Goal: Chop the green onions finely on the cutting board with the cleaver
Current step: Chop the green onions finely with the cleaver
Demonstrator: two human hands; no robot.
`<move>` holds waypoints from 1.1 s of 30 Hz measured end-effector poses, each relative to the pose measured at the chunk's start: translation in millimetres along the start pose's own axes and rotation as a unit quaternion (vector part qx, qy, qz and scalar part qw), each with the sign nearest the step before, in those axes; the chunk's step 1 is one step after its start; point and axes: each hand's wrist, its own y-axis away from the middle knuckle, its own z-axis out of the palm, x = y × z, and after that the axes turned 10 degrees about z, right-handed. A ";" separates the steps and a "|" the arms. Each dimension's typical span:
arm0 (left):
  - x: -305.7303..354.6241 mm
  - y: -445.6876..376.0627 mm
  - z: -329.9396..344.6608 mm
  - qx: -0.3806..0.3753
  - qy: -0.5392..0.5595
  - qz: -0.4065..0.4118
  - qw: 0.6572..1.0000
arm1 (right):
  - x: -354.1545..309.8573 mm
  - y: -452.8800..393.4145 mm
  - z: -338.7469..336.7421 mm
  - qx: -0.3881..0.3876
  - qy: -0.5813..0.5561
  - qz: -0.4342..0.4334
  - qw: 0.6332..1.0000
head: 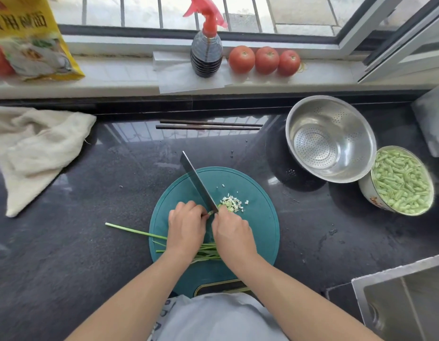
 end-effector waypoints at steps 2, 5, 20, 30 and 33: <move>-0.3 1.9 -0.1 -0.001 0.000 0.006 1.000 | -6.2 -10.6 -1.1 0.007 -0.014 -0.004 1.000; -0.4 1.3 -2.3 -0.002 0.005 0.002 1.000 | -1.8 -15.9 -4.6 0.013 -0.039 -0.003 0.999; -11.5 12.4 -3.9 0.010 -0.025 0.033 0.999 | 11.4 14.3 0.5 -0.021 0.015 -0.012 1.000; -9.3 11.2 -4.2 -0.001 -0.006 0.001 1.000 | 2.9 -11.4 -16.5 0.002 -0.042 0.002 0.999; -6.9 12.0 -5.0 -0.001 -0.018 -0.017 1.000 | 13.6 6.8 -22.9 -0.006 -0.041 -0.004 0.999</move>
